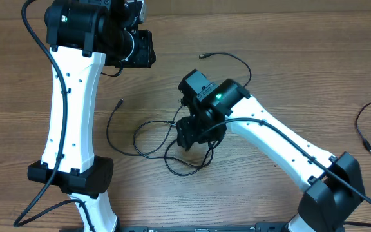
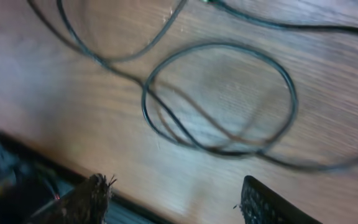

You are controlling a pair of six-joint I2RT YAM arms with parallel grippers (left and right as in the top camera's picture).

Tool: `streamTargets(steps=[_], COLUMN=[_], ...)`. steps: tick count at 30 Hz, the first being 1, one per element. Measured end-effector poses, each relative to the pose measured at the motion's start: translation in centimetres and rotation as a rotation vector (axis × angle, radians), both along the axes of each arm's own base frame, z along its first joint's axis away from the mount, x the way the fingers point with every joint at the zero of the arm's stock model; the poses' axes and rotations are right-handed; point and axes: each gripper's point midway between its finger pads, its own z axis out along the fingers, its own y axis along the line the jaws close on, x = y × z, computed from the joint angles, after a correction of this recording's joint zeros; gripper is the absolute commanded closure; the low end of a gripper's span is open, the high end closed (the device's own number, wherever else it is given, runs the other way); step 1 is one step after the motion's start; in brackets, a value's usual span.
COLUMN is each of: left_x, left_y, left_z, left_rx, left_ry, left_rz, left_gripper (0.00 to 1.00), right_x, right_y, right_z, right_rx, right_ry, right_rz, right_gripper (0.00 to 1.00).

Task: Untangle cables

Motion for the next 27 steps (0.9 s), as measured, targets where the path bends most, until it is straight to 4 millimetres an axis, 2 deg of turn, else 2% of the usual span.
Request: streamTargets(steps=[2,4,8,12,16,22,27], left_x=[0.0,0.0,0.0,0.0,0.0,0.0,0.0], left_y=[0.0,0.0,0.0,0.0,0.0,0.0,0.0], left_z=[0.0,0.0,0.0,0.0,0.0,0.0,0.0], left_rx=[0.000,0.000,0.000,0.000,-0.001,-0.007,-0.009], left_ry=[0.000,0.000,0.000,0.000,0.001,0.007,0.009], left_rz=[0.000,0.000,0.000,0.000,0.003,0.018,0.023], left_gripper=[0.61,0.59,0.55,0.53,0.51,0.50,0.47], right_x=[0.0,-1.2,-3.7,-4.5,-4.6,-2.8,-2.8], right_y=[0.5,0.4,-1.3,-2.6,-2.0,0.6,1.3], right_z=[-1.1,-2.6,-5.6,-7.7,-7.9,-7.3,-7.2], right_rx=[0.014,0.003,-0.041,-0.042,0.025,0.113,0.159], right_ry=[-0.026,-0.040,-0.051,-0.085,-0.132,-0.283,-0.328], right_rz=[0.044,0.168,0.456,0.684,0.827,0.922,1.004], right_gripper=[0.34,0.32,0.32,0.31,0.31,0.31,0.30])
